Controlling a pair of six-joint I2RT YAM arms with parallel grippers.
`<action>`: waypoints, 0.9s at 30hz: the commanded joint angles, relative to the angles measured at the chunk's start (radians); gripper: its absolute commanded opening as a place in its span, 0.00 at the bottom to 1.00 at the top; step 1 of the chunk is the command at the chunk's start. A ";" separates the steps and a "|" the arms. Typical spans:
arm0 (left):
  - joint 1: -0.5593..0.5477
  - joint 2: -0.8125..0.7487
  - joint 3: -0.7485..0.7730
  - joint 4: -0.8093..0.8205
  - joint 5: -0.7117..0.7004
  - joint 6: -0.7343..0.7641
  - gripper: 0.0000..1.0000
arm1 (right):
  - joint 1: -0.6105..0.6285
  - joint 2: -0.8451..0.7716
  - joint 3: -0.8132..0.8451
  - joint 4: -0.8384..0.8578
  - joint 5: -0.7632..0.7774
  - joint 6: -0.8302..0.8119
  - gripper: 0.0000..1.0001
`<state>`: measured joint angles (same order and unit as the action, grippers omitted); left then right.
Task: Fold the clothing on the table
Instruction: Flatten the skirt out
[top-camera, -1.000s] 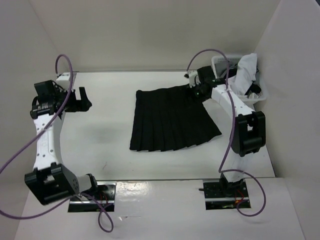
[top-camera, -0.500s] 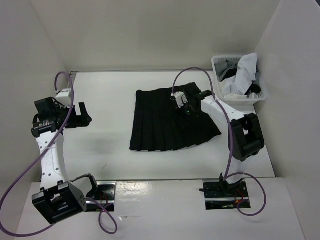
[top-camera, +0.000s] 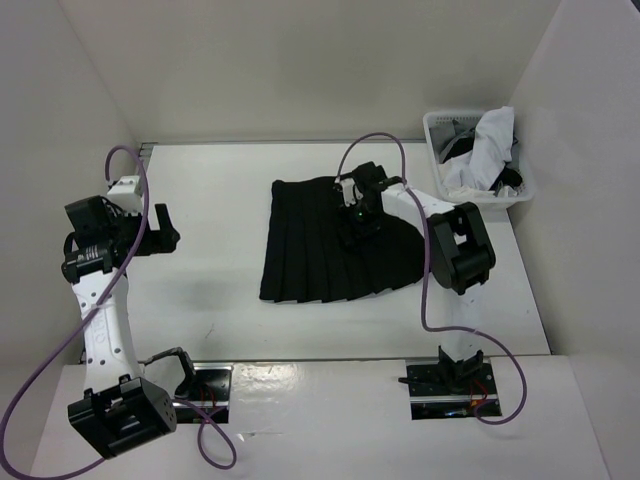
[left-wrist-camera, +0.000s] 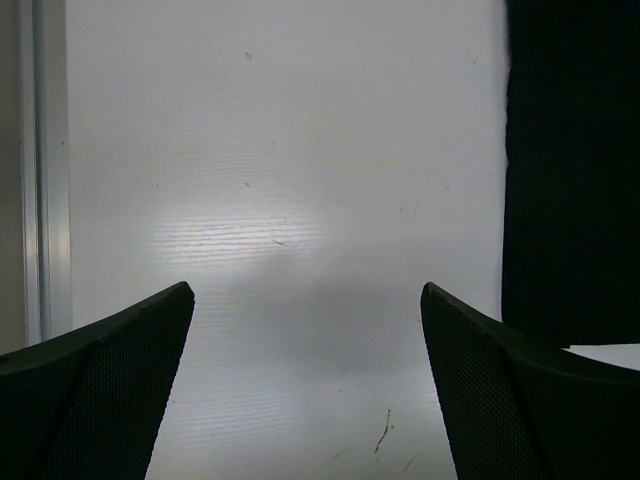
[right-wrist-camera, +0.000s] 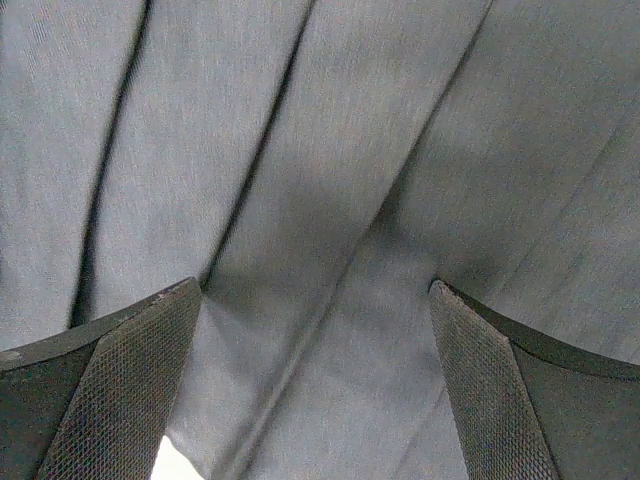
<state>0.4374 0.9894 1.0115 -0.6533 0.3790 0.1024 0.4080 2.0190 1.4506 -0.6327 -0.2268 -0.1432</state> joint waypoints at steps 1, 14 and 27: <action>0.006 -0.017 -0.001 0.029 -0.018 0.003 1.00 | 0.015 0.041 0.066 0.070 0.035 0.066 0.99; 0.006 -0.017 -0.010 0.038 -0.019 -0.006 1.00 | 0.156 -0.016 -0.099 0.064 0.236 0.284 0.99; 0.006 -0.017 -0.010 0.038 -0.019 -0.006 1.00 | 0.337 -0.115 -0.243 0.108 0.063 0.470 0.99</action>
<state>0.4374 0.9882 1.0073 -0.6430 0.3599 0.1009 0.7437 1.8862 1.2392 -0.5205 -0.0566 0.2554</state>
